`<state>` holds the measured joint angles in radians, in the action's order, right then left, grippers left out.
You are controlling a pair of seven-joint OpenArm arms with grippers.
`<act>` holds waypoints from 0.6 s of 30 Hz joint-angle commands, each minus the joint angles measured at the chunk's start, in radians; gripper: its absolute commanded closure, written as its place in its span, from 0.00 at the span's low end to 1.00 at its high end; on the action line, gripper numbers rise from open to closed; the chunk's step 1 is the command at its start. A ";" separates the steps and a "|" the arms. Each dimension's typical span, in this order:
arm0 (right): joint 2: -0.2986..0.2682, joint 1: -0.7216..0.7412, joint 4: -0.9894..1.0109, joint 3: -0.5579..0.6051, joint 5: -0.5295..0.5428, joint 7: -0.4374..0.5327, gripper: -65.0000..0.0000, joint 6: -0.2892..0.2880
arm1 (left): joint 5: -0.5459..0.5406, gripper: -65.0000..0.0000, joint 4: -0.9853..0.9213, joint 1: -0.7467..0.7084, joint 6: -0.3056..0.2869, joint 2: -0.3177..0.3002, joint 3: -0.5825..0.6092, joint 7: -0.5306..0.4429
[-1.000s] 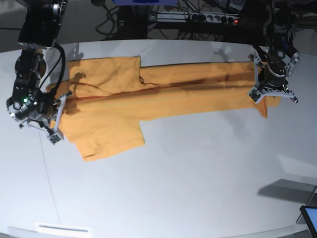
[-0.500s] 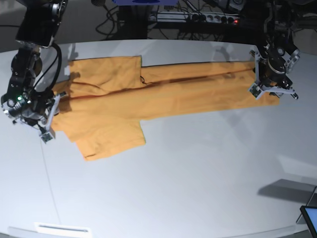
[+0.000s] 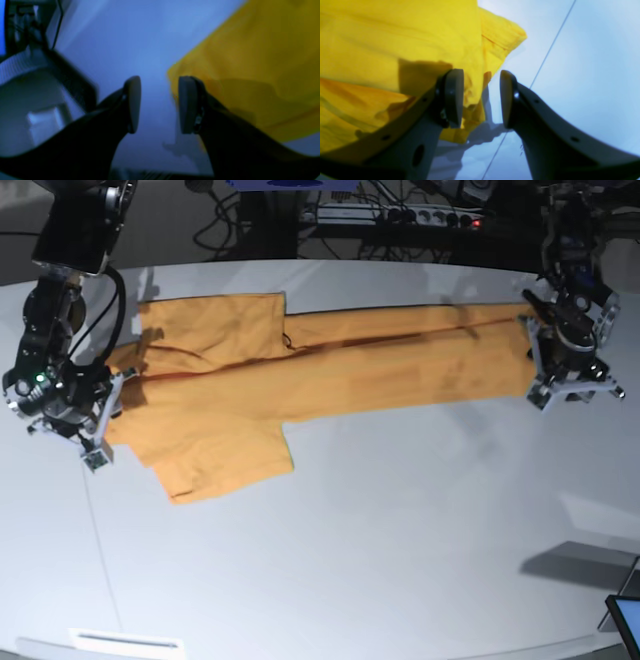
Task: Fold the T-shirt properly
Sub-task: 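Regrasp the shirt edges with both grippers and lift them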
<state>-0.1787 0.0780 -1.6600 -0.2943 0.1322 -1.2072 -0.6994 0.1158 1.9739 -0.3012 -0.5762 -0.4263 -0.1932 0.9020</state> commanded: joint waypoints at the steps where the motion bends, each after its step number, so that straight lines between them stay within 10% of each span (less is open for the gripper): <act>1: -0.012 0.022 -0.022 -0.001 0.004 0.028 0.65 0.001 | 0.012 0.62 0.020 0.012 0.008 0.001 -0.004 -0.005; 18: -0.060 0.026 -0.182 0.007 0.007 0.069 0.69 0.001 | 0.012 0.67 0.020 0.076 0.008 0.114 0.130 -0.008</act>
<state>-0.2283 0.0875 -1.8267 -0.2855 0.1322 -1.1526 -0.6991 0.1230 1.9747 -0.2333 -0.5766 -0.3027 -0.0563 0.9051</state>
